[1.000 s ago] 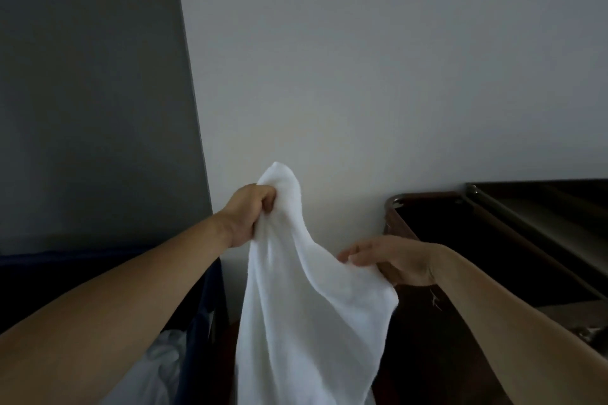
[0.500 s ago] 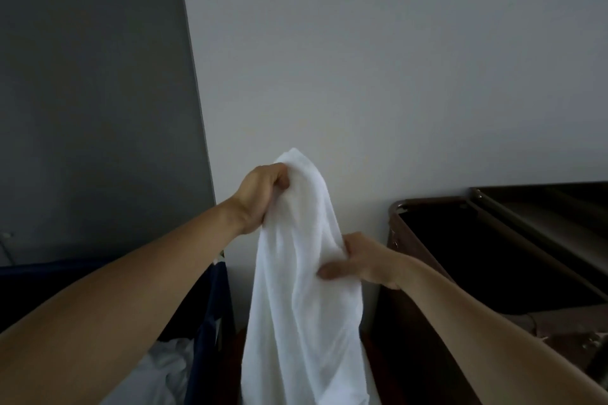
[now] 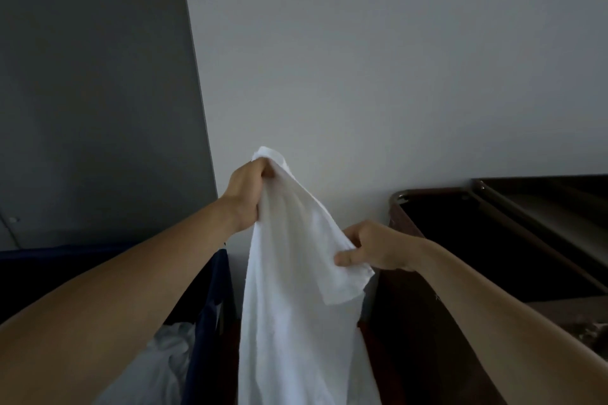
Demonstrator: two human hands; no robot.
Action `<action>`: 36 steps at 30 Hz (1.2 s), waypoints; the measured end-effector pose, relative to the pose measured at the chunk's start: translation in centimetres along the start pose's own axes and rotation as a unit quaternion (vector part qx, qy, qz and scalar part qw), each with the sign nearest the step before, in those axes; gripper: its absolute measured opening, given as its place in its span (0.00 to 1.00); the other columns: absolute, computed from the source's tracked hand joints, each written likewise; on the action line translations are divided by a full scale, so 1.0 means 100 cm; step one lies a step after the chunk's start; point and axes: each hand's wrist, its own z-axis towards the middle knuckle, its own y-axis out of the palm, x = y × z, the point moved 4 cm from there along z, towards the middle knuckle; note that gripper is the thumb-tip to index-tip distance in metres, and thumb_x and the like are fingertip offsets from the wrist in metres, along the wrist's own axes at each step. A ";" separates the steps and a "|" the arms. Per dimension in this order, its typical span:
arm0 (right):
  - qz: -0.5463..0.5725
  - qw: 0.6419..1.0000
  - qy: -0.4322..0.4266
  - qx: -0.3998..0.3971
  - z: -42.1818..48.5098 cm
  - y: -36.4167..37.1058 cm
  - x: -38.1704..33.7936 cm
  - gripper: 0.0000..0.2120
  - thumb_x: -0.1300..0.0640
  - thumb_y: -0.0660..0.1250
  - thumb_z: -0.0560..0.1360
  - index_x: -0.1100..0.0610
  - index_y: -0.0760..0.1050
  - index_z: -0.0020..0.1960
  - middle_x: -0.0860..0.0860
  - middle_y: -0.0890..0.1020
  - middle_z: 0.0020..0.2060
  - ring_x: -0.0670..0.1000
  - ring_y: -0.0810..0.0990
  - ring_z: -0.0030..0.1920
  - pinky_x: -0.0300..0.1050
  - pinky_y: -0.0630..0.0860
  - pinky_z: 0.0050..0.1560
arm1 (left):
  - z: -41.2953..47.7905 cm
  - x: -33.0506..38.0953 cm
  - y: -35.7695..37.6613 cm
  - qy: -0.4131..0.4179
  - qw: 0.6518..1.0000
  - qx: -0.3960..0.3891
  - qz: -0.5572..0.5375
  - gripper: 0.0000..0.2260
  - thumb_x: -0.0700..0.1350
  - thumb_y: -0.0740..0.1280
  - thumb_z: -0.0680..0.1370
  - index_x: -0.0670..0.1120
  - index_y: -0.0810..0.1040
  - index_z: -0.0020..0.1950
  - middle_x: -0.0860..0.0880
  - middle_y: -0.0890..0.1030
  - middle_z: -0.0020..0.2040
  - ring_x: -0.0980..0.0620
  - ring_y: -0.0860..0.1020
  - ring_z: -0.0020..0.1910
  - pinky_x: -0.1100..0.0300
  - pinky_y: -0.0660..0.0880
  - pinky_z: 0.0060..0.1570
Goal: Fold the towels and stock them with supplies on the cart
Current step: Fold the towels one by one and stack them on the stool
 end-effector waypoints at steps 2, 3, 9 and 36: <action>0.015 0.998 0.011 -0.061 -0.004 0.010 0.005 0.13 0.50 0.74 0.75 0.50 0.82 0.59 0.43 0.86 0.51 0.48 0.84 0.52 0.40 0.81 0.52 | 0.001 0.001 0.004 0.018 0.999 -0.028 -0.014 0.10 0.46 0.62 0.77 0.45 0.81 0.46 0.48 0.81 0.40 0.49 0.79 0.40 0.54 0.76 0.42; 0.006 0.996 0.015 -0.086 -0.005 0.014 0.008 0.14 0.51 0.74 0.75 0.50 0.81 0.60 0.43 0.85 0.52 0.49 0.84 0.52 0.38 0.80 0.49 | 0.002 0.001 0.005 0.032 0.998 -0.050 -0.013 0.11 0.47 0.62 0.76 0.46 0.83 0.46 0.49 0.82 0.40 0.51 0.80 0.39 0.56 0.78 0.40; 0.079 0.996 -0.030 0.025 -0.002 -0.001 0.001 0.06 0.54 0.68 0.79 0.55 0.81 0.47 0.54 0.84 0.43 0.49 0.82 0.43 0.41 0.79 0.48 | 0.006 -0.011 0.008 0.033 0.985 -0.166 0.045 0.17 0.46 0.62 0.67 0.50 0.86 0.51 0.47 0.82 0.42 0.49 0.80 0.40 0.53 0.78 0.43; 0.296 0.876 -0.042 0.378 -0.026 -0.121 -0.016 0.13 0.53 0.71 0.78 0.59 0.81 0.37 0.53 0.82 0.33 0.50 0.81 0.34 0.41 0.77 0.35 | -0.005 -0.016 -0.018 0.077 0.873 -0.259 0.407 0.25 0.57 0.67 0.78 0.32 0.77 0.42 0.43 0.72 0.35 0.51 0.71 0.32 0.61 0.68 0.35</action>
